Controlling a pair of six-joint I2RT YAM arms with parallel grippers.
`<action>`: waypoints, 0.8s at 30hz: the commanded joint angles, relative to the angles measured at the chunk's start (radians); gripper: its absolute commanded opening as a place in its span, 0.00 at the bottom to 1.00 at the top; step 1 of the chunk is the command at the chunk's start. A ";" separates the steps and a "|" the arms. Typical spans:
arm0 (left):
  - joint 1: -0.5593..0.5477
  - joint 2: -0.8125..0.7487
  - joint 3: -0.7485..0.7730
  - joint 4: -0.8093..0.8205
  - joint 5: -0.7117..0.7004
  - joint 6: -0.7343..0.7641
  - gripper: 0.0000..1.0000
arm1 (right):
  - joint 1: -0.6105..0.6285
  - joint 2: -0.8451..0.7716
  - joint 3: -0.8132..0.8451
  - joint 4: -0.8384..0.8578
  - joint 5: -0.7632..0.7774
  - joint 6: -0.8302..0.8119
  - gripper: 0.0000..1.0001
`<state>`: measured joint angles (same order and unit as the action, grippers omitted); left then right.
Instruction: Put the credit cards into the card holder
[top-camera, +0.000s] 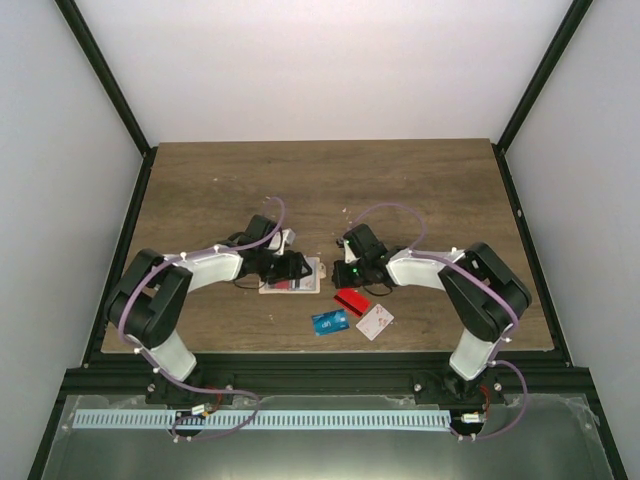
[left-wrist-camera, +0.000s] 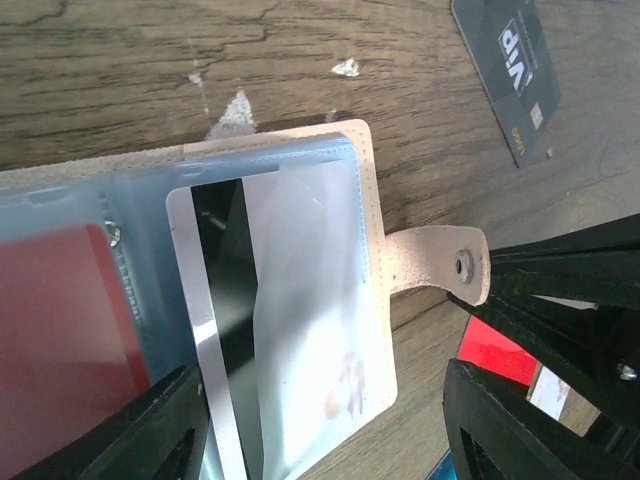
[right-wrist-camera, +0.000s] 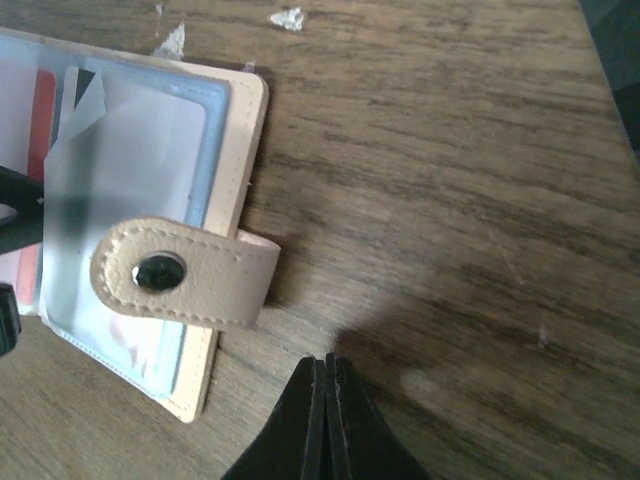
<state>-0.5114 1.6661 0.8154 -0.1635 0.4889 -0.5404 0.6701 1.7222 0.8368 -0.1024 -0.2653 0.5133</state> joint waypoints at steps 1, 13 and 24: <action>-0.004 -0.045 0.014 -0.061 -0.051 0.039 0.67 | 0.002 -0.052 0.022 -0.058 -0.024 -0.003 0.01; -0.004 -0.152 0.019 -0.147 -0.197 0.076 0.37 | 0.002 -0.129 0.016 0.049 -0.225 0.061 0.01; -0.004 -0.053 -0.003 -0.087 -0.193 0.104 0.04 | 0.021 0.003 0.070 0.107 -0.297 0.120 0.06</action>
<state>-0.5114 1.5818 0.8219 -0.2775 0.2928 -0.4580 0.6758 1.6768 0.8597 -0.0196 -0.5259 0.6086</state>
